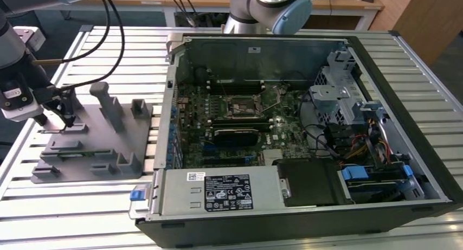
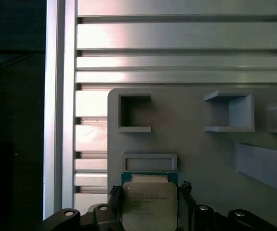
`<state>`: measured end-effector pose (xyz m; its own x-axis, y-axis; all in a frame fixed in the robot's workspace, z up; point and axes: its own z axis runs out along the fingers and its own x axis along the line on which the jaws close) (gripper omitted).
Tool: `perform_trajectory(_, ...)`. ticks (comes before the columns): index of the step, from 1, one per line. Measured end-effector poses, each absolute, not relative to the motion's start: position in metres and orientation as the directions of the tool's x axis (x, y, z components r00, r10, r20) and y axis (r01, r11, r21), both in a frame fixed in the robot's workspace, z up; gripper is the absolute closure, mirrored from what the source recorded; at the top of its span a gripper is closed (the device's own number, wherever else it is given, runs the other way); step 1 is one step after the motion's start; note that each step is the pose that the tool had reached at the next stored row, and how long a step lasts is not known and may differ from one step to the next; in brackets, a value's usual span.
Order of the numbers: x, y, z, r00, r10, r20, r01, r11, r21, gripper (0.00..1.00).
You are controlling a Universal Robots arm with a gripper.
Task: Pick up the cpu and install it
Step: 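Pick up the cpu and move it towards the insertion slot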
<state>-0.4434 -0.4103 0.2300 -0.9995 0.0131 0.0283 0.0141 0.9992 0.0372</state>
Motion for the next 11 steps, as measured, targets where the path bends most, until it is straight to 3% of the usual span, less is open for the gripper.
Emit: perform_trajectory(11,-0.4434,-0.4103,0.2367,-1.0,0.013,0.028,0.014,0.999,0.037,0.46)
